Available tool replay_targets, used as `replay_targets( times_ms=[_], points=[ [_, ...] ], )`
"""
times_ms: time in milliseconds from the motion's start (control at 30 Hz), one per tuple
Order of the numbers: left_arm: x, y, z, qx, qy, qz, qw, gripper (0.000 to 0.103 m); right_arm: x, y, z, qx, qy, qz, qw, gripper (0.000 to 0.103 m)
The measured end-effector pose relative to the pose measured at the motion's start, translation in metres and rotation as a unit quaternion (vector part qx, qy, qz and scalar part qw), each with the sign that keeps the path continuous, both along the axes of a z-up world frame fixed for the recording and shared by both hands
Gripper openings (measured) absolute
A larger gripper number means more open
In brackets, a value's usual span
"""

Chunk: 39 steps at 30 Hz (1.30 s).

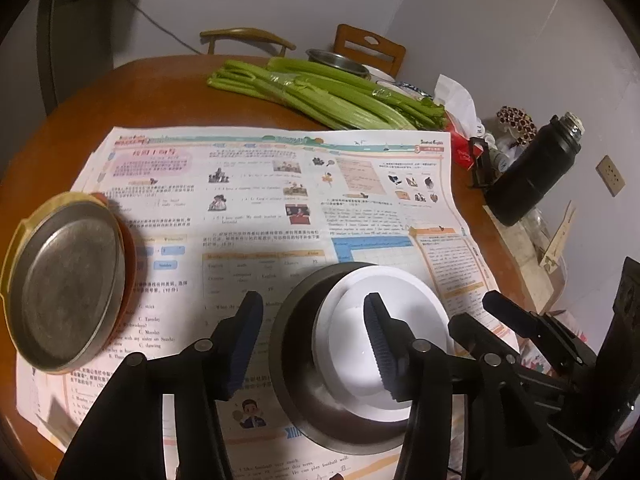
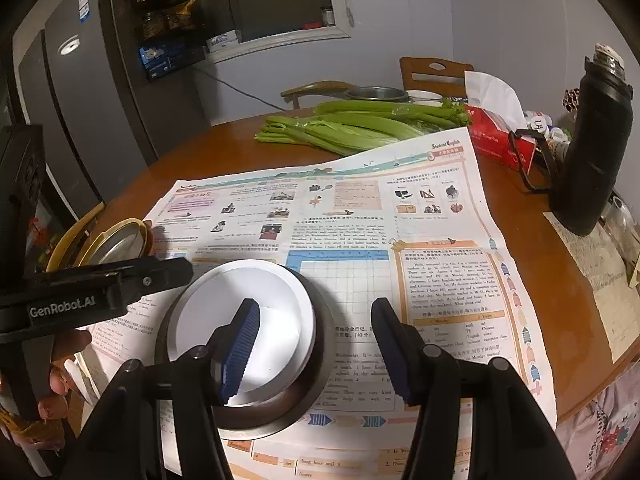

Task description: Organize plates and bowls

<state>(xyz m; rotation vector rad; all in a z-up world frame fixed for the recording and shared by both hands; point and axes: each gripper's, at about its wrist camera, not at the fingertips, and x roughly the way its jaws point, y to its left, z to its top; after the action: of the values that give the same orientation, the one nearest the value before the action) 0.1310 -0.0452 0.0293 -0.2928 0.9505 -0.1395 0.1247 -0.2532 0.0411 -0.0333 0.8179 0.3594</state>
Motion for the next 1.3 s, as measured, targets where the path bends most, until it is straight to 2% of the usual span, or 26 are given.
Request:
replay_targets(
  times_ms=[233, 700, 1300],
  points=[
    [-0.006, -0.001, -0.013, -0.022, 0.012, -0.009, 0.9996, 0.058, 0.007, -0.007, -0.011, 0.027, 0.032, -0.004, 0.999, 0.058],
    [-0.002, -0.005, -0.036, -0.011, 0.041, -0.006, 0.9991, 0.059, 0.007, 0.0, -0.037, 0.028, 0.074, 0.009, 0.997, 0.058],
    [0.007, -0.013, -0.052, -0.007, 0.059, -0.016, 0.9981, 0.059, 0.003, 0.013, -0.048, 0.027, 0.081, 0.046, 0.995, 0.06]
  ],
)
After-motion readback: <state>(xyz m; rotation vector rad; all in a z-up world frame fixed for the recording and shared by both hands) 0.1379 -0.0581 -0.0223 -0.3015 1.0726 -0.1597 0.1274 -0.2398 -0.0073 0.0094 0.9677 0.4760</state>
